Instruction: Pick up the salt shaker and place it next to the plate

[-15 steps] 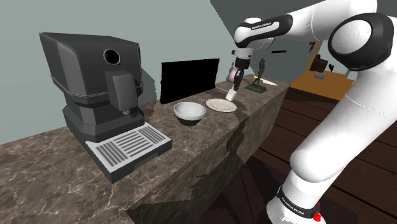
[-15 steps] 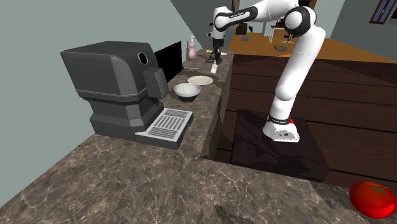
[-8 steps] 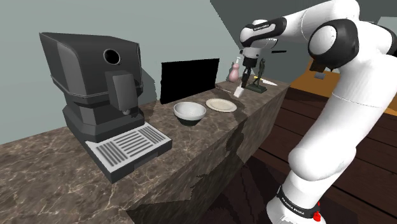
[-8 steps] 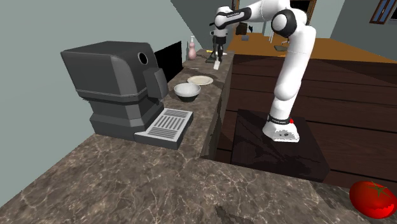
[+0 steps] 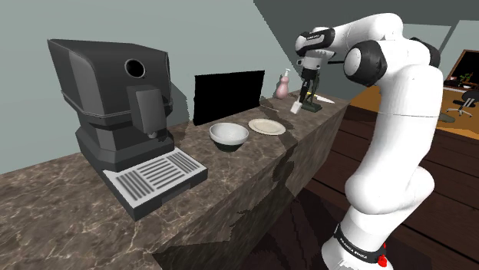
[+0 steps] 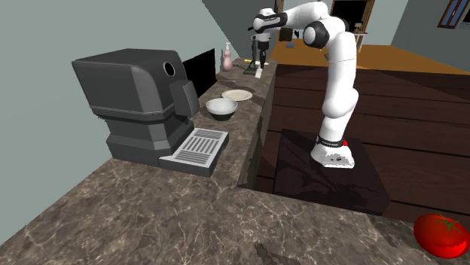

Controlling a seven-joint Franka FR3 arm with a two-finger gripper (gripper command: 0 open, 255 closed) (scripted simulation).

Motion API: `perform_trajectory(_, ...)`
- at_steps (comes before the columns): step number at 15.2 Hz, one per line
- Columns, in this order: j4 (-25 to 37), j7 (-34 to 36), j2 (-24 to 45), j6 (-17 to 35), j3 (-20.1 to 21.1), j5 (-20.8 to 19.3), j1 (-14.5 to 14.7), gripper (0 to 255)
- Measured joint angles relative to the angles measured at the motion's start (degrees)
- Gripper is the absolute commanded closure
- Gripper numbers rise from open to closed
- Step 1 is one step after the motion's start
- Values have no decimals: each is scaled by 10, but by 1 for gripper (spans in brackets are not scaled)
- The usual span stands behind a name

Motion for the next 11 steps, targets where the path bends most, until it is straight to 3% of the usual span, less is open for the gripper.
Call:
perform_trajectory(5, 153, -57, 108, -52, -11, 38, -61, 255)
perform_trajectory(8, 310, -81, 207, -110, -8, 67, -116, 255)
perform_trajectory(11, 335, -88, 232, -112, -6, 72, -129, 255)
